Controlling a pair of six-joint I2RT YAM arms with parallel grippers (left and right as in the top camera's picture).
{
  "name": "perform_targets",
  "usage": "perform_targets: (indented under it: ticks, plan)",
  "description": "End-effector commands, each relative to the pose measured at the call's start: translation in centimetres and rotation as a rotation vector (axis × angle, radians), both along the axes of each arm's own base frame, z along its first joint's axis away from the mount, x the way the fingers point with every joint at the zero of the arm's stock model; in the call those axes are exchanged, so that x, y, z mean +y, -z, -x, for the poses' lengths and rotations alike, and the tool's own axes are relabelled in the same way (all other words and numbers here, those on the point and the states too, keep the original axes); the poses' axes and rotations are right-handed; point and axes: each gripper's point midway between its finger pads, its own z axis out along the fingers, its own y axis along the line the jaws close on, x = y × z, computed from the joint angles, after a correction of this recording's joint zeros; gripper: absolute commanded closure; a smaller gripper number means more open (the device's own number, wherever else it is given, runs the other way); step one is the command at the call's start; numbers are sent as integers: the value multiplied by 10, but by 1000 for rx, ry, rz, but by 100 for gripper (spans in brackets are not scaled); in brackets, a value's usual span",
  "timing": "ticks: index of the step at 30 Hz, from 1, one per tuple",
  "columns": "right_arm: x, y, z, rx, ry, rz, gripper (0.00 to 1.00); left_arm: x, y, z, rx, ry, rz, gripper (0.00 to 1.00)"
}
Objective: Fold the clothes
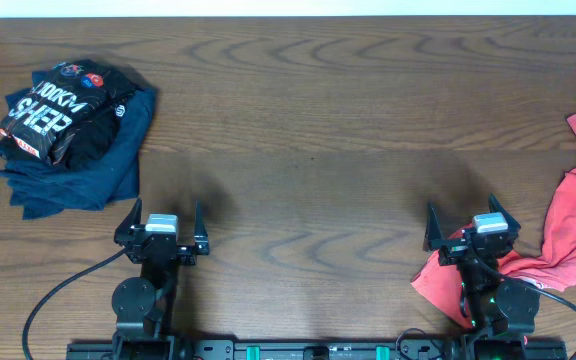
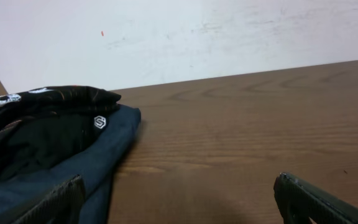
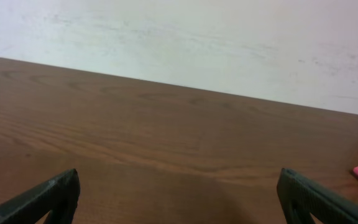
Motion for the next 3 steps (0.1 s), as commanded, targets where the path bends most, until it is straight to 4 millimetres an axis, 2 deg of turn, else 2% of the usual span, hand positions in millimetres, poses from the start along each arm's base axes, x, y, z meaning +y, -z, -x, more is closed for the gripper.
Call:
perform_targets:
  ticks: [1, 3]
  plan:
    - [2, 0, 1, -2, -10, -15, 1, 1, 14, 1, 49, -4, -20, 2]
    - [2, 0, 1, -2, -10, -15, 1, 1, 14, 1, 49, -3, -20, 2]
